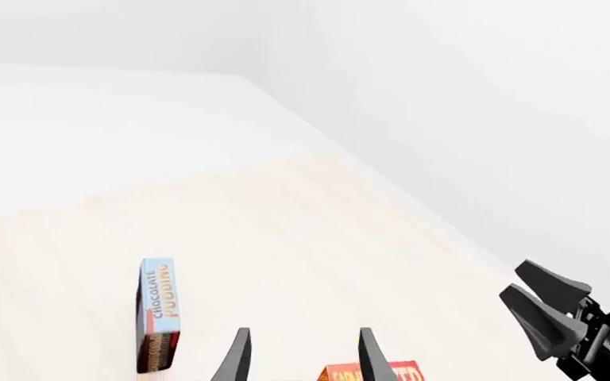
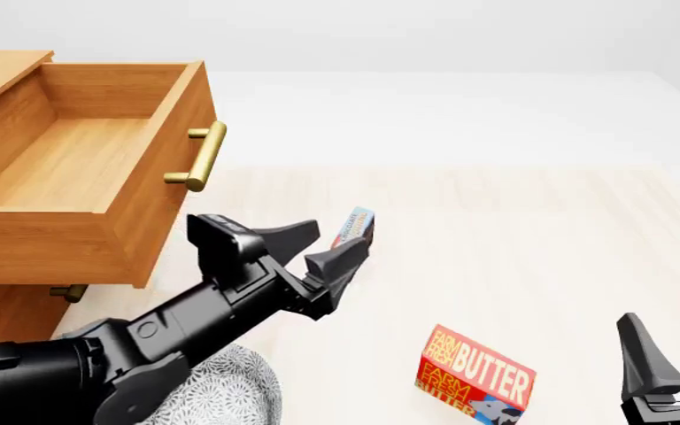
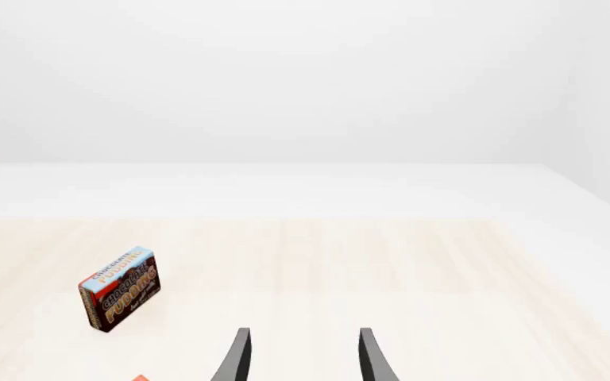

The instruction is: Put the chocolate pudding in the top drawer of the cabinet and close it.

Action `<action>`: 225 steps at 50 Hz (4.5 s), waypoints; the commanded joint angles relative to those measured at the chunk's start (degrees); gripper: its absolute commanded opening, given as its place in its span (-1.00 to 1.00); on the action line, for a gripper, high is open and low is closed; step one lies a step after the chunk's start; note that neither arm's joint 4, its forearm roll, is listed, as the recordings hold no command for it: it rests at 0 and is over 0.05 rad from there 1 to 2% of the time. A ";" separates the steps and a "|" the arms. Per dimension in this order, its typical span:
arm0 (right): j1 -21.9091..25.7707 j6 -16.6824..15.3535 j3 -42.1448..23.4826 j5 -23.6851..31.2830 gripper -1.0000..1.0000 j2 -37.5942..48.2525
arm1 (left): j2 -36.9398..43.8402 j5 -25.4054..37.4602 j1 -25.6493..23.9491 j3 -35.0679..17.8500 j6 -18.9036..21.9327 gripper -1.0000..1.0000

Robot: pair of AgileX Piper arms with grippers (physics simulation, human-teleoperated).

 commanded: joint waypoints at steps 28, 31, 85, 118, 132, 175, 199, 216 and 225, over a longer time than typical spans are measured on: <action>-0.01 0.01 0.00 0.00 1.00 0.01 | 5.36 2.83 3.94 -3.53 -1.04 1.00; 0.00 0.01 0.00 0.00 1.00 0.00 | 5.44 3.65 4.19 -4.08 -0.68 1.00; -0.01 0.00 0.00 0.00 1.00 0.00 | 13.69 15.70 9.79 -13.15 3.67 1.00; 0.01 -0.01 0.00 0.00 1.00 0.00 | 20.31 19.34 10.56 -18.03 4.63 1.00; -0.01 -0.01 0.00 0.00 1.00 0.00 | 22.46 20.92 10.40 -19.90 5.16 1.00; 0.00 0.01 0.00 0.00 1.00 0.00 | 26.83 22.88 11.76 -22.91 5.97 1.00; 0.00 0.02 0.00 0.00 1.00 0.00 | 29.15 20.85 12.26 -22.50 4.51 1.00; 0.01 -0.01 0.00 0.00 1.00 0.00 | 30.47 20.43 12.31 -23.64 4.69 1.00; -0.01 0.02 0.00 0.00 1.00 0.00 | 31.05 19.89 12.23 -23.70 4.33 1.00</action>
